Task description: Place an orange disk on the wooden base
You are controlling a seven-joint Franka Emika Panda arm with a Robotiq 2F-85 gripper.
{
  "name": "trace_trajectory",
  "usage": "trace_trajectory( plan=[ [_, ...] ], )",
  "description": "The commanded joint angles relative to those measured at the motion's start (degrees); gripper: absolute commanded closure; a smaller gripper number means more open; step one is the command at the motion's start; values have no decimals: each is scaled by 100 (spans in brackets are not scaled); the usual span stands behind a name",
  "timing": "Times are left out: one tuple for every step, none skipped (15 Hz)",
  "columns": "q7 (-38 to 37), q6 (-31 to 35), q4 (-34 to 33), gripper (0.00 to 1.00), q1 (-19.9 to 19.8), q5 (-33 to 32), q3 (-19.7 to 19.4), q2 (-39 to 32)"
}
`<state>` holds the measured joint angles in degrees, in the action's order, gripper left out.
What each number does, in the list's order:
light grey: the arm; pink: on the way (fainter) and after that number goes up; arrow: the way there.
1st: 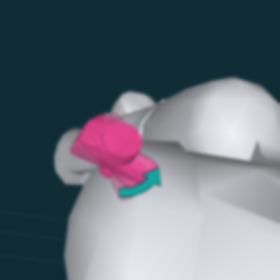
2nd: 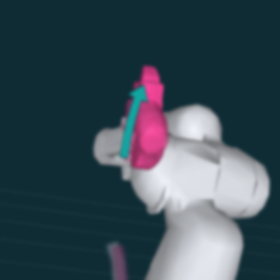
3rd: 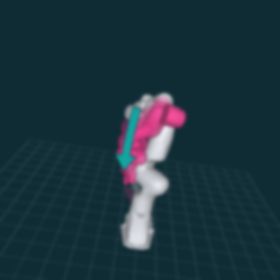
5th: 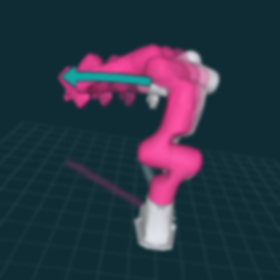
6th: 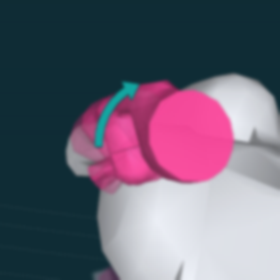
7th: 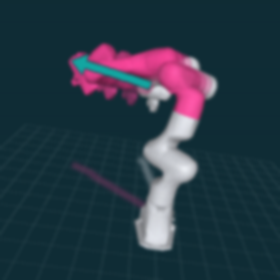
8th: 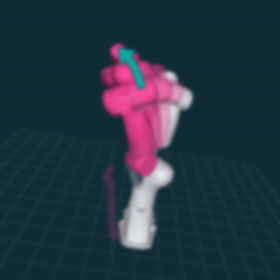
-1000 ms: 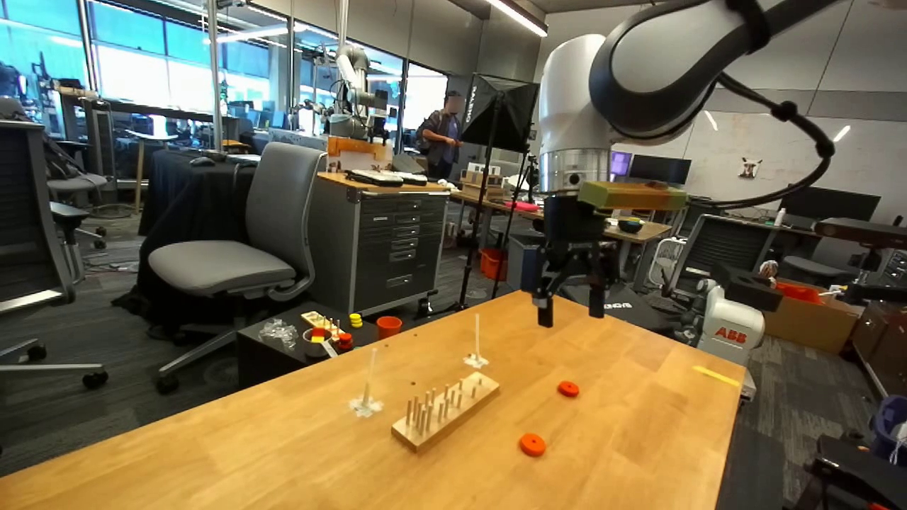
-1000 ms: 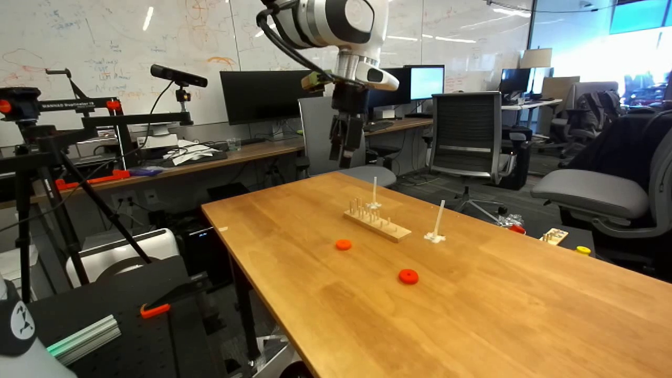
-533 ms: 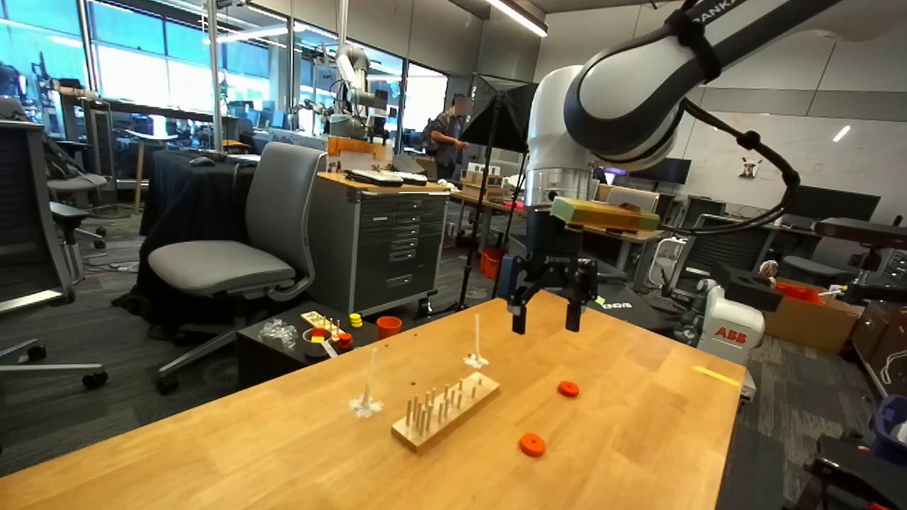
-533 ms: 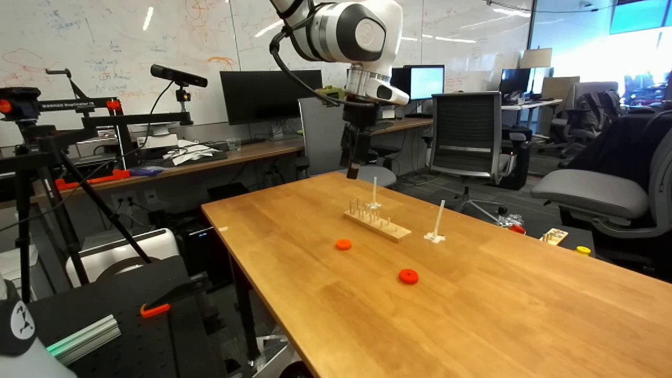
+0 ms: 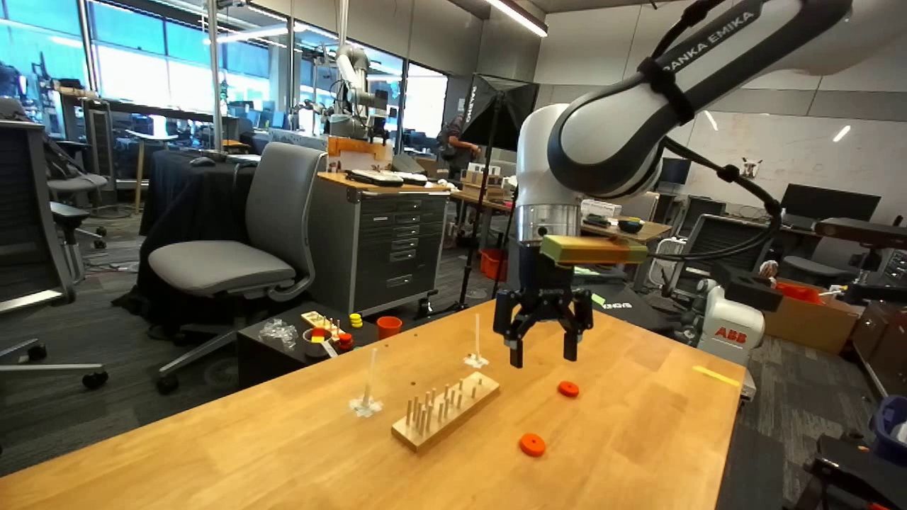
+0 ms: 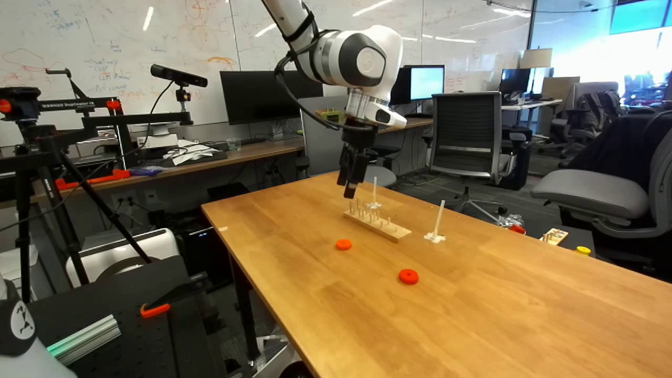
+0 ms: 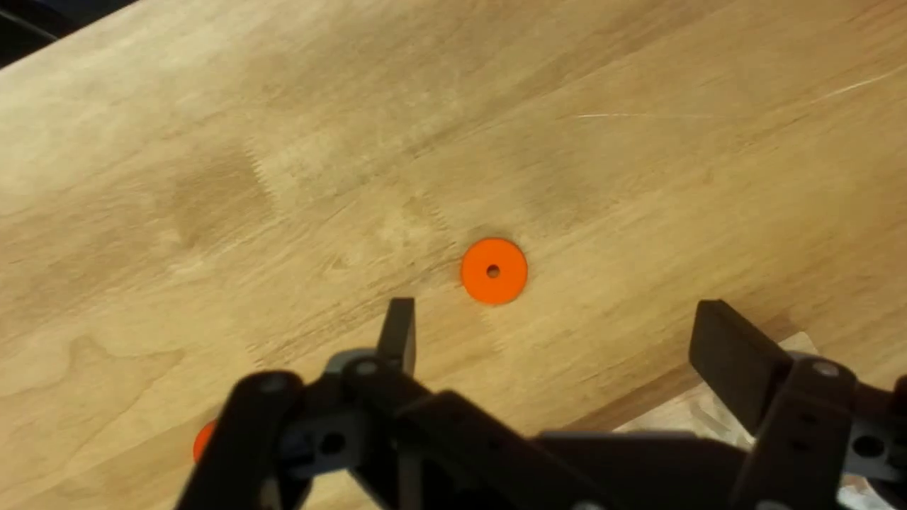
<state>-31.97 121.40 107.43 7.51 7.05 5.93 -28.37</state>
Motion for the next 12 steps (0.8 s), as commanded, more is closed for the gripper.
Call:
trace_trajectory(
  plan=[
    [-21, 30, -410, 0, 111, 209, -182, -464],
    [128, 88, -460, 0, 51, 302, -157, -570],
    [164, 93, -529, 0, 27, 380, -155, -673],
    [161, 121, -611, 0, 26, 432, -173, -804],
    [173, 112, -679, 0, 16, 490, -177, -903],
    [178, 32, -769, 0, 5, 550, -181, -1021],
    [167, -199, -866, 0, 6, 561, -196, -1115],
    [175, -268, -904, 0, 2, 584, -203, -1196],
    [171, -332, -938, 0, 4, 587, -217, -1268],
    [158, -376, -994, 0, -2, 598, -233, -1351],
    [162, -454, -1057, 0, -10, 601, -247, -1437],
    [169, -463, -1111, 0, -29, 629, -261, -1515]
  ],
)
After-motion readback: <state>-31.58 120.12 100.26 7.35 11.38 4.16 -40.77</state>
